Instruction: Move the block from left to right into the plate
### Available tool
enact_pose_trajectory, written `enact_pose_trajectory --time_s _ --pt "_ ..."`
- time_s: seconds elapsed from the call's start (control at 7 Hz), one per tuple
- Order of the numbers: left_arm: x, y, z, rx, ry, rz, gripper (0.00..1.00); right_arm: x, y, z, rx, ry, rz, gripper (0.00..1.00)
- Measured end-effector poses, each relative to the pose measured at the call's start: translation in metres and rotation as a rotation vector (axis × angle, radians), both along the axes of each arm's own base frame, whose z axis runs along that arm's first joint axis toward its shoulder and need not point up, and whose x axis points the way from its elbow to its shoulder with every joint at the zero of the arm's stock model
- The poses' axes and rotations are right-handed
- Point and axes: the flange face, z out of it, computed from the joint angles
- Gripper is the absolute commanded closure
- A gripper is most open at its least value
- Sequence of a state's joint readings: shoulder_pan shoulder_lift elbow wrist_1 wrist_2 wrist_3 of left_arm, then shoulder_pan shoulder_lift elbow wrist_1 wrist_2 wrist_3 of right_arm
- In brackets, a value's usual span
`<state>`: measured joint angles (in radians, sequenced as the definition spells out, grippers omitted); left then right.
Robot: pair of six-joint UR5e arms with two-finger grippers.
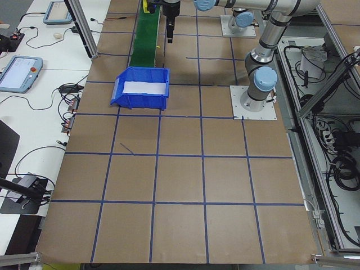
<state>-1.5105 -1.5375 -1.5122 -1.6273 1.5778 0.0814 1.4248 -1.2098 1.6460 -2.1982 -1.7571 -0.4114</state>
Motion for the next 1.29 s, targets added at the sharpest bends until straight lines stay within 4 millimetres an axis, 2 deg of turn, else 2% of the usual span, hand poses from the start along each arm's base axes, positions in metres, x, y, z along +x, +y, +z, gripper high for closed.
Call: enact_pose_trajectory --time_s 0.14,0.29,0.43,0.57,0.71,0.86,1.0,1.14,1.29 --pt "0.000 0.000 0.000 0.001 -0.002 0.000 0.00 -0.069 0.026 0.010 0.068 0.053 0.018 0.65" --pt "0.000 0.001 0.001 0.001 -0.006 0.001 0.00 -0.156 0.063 0.014 0.139 0.070 0.020 0.65" --pt "0.000 0.002 0.002 0.000 -0.008 0.003 0.00 -0.253 0.113 0.014 0.203 0.064 0.005 0.65" --pt "0.001 0.002 0.002 0.000 -0.009 0.004 0.00 -0.345 0.174 0.011 0.254 0.044 -0.027 0.67" --pt "0.001 0.003 0.002 0.002 -0.009 0.005 0.00 -0.423 0.247 0.007 0.292 0.010 -0.089 0.68" --pt "0.001 0.003 0.003 0.001 -0.010 0.004 0.00 -0.480 0.326 -0.001 0.318 -0.041 -0.174 0.68" --pt "0.001 0.004 0.003 0.000 -0.010 0.004 0.00 -0.508 0.393 -0.019 0.316 -0.112 -0.252 0.66" --pt "0.001 0.004 0.003 0.000 -0.010 0.004 0.00 -0.509 0.433 -0.047 0.279 -0.197 -0.302 0.63" --pt "0.001 0.004 0.003 0.000 -0.010 0.005 0.00 -0.501 0.448 -0.071 0.242 -0.261 -0.326 0.58"
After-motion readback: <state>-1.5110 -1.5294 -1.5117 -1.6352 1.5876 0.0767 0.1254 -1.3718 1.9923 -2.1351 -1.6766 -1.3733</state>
